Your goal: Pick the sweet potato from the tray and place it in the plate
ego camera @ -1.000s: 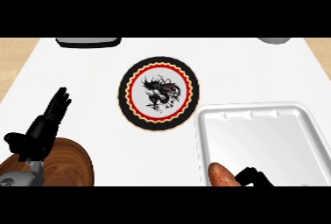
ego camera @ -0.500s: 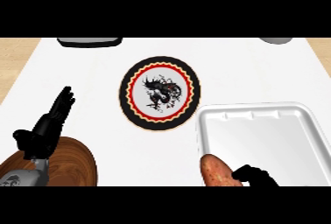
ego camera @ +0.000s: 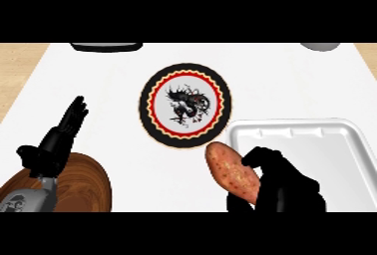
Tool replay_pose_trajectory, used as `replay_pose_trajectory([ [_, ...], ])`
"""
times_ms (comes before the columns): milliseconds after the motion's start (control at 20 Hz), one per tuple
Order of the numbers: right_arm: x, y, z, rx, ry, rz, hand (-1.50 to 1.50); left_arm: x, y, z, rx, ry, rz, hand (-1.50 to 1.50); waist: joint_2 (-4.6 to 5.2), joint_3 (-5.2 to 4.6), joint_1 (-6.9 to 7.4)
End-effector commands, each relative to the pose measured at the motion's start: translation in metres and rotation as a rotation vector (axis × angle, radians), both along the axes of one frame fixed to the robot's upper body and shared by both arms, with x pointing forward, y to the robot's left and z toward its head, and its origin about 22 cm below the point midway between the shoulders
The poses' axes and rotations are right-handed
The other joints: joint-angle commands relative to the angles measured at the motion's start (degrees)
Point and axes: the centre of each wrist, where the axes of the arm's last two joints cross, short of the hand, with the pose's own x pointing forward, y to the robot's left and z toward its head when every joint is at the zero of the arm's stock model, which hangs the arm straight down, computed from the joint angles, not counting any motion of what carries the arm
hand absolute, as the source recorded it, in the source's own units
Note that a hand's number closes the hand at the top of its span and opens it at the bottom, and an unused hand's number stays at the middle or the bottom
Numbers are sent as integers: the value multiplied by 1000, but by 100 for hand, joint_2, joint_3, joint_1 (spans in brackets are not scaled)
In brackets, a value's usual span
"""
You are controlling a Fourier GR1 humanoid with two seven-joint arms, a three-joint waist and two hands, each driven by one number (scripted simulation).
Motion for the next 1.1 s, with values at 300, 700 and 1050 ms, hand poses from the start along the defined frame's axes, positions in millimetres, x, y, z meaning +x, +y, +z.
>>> replay_pose_trajectory([
  [300, 102, 27, 10, 145, 98, 13, 150, 6, -15, -9, -20, 56, -10, 0, 84, -90, 76],
  [700, 165, 52, -22, 142, 136, 15, 150, -3, -12, -10, -47, 52, -25, 0, 100, -90, 239],
  [1050, 189, 48, -22, 356, 47, -80, -150, 3, -13, -5, -32, 40, -49, 0, 112, -86, 330],
])
